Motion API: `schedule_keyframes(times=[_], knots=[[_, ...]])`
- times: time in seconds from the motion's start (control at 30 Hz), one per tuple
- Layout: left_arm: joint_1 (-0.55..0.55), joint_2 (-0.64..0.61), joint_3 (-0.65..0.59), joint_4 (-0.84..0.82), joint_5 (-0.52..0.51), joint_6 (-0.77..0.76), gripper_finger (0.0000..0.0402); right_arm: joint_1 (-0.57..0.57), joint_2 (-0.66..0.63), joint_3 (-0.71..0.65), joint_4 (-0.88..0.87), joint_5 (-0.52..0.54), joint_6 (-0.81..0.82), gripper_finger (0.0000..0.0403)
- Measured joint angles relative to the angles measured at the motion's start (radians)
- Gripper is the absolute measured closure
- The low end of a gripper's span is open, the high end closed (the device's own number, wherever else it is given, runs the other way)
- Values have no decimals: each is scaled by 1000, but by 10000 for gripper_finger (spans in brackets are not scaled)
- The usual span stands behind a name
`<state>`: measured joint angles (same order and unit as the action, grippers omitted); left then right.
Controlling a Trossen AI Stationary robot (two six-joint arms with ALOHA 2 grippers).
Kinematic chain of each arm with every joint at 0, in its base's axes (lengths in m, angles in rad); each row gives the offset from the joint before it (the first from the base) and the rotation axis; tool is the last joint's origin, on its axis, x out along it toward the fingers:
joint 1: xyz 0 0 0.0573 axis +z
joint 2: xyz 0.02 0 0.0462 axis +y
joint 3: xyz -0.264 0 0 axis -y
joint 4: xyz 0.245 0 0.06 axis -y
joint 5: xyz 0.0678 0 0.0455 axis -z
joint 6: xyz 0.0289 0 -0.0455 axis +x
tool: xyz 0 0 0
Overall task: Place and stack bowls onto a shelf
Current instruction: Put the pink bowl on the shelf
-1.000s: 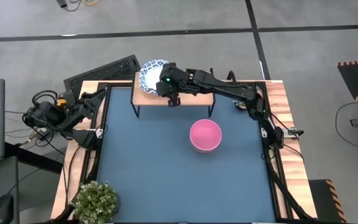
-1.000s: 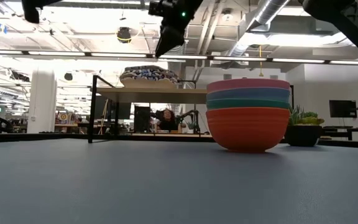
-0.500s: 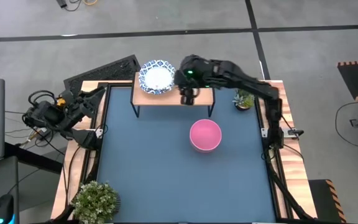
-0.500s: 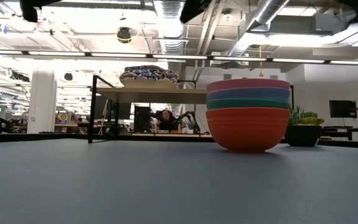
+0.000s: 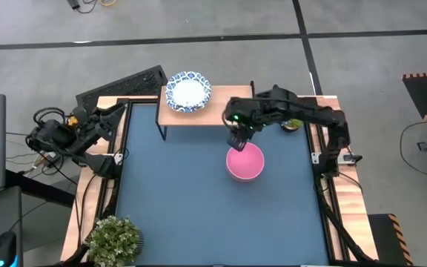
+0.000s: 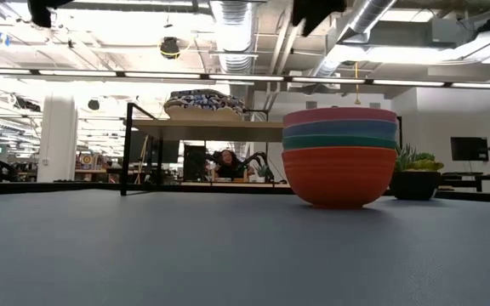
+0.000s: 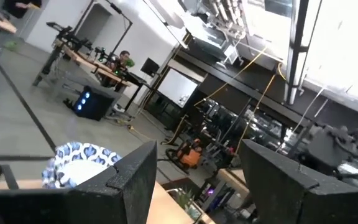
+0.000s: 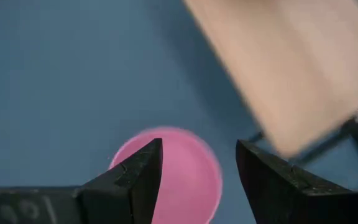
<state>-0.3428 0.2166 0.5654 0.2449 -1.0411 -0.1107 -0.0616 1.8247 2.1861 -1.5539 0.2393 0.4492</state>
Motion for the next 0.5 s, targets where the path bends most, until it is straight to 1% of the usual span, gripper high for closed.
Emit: schedule_keyframes(times=[0.1,0.2,0.3,0.37,0.5], knots=[[0,14,33,-55,14,30,188,43,-35,-80,-14,66,107,175],[0,33,80,-156,43,21,188,73,-67,-177,-11,115,187,175],[0,60,118,-268,96,-28,188,89,-117,-279,-9,124,252,175],[0,84,137,-328,110,-69,188,89,-144,-340,10,125,294,175],[0,131,170,-345,155,-194,188,89,-206,-427,108,128,329,175]])
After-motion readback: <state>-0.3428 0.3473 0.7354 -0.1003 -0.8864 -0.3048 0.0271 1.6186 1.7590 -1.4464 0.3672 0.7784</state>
